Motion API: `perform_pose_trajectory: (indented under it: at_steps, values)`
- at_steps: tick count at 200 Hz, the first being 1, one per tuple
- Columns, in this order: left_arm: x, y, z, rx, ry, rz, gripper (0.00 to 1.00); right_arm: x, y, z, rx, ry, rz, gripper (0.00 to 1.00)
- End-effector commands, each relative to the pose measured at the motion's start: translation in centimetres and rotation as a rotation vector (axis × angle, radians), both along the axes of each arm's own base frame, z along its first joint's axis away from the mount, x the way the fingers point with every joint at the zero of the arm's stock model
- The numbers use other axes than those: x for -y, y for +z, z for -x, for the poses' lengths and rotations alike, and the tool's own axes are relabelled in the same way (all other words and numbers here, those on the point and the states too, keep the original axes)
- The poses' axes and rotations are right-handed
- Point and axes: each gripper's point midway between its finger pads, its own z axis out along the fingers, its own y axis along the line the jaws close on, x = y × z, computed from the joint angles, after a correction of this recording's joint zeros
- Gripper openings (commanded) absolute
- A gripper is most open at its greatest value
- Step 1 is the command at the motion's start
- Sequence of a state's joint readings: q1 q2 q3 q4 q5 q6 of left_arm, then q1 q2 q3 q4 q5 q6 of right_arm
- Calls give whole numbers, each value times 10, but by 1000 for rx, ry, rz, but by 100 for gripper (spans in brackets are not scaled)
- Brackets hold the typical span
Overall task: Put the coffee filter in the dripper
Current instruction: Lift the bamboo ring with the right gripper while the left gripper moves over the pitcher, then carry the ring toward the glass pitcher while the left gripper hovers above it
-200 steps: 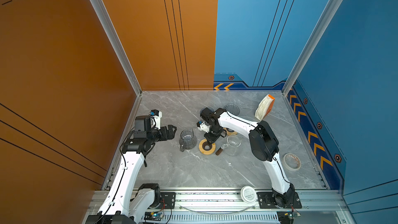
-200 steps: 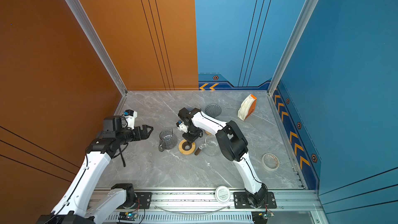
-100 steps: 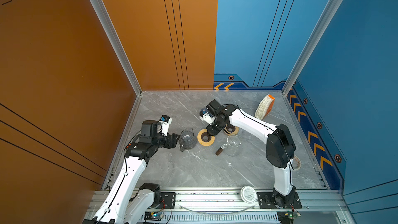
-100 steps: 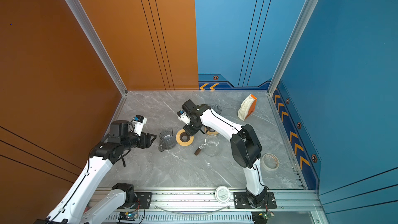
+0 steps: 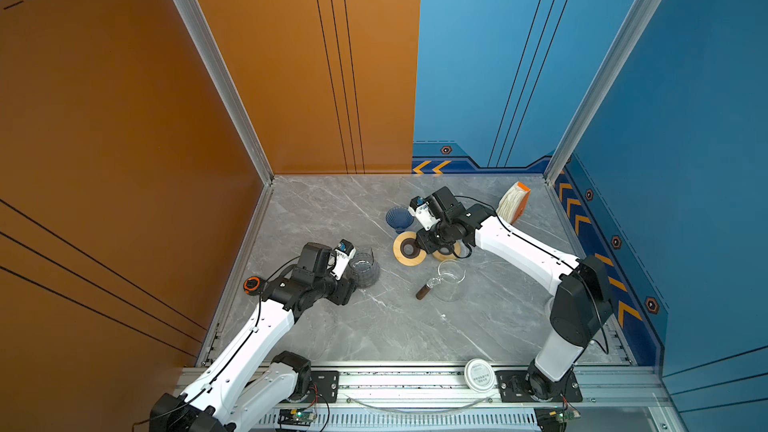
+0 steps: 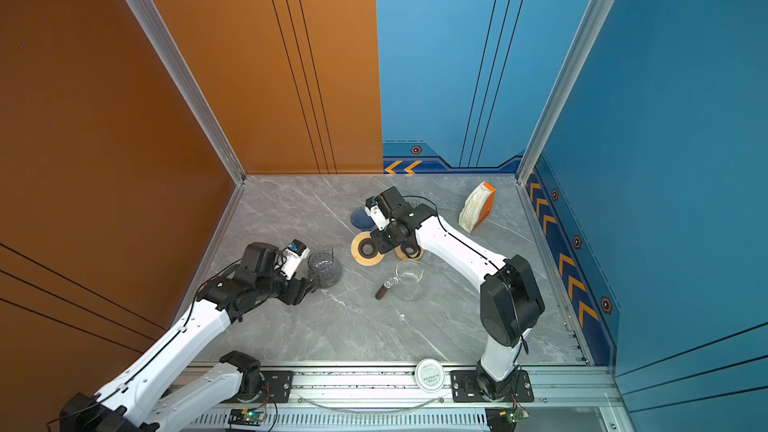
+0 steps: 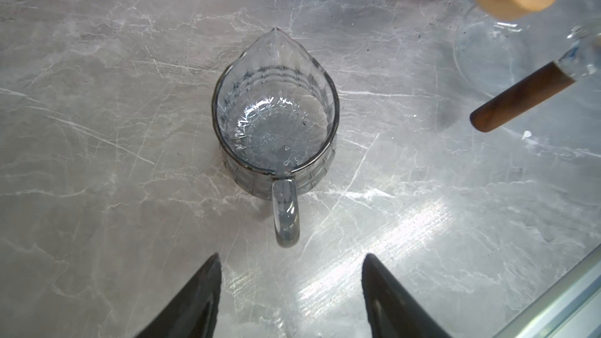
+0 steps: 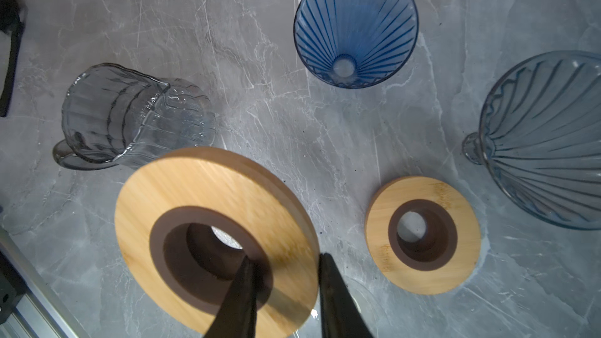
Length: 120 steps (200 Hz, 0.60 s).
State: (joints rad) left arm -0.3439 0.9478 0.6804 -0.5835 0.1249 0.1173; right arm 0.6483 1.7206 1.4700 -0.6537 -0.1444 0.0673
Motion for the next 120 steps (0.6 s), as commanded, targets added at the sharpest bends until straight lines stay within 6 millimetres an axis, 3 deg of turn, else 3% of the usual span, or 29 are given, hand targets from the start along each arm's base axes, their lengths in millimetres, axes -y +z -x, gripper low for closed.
perform_pose_trajectory:
  at_steps: [1, 38, 120]
  values:
    - [-9, -14, -3, -5, -10, -98, 70, 8, 15, -10, 62, -74, -43, 0]
    - [-7, -19, -14, 18, -13, -104, 69, 19, 23, -12, 98, -111, -42, 0]
    - [4, -31, -25, 1, -42, -76, 56, 44, 32, -17, 136, -179, -51, 0]
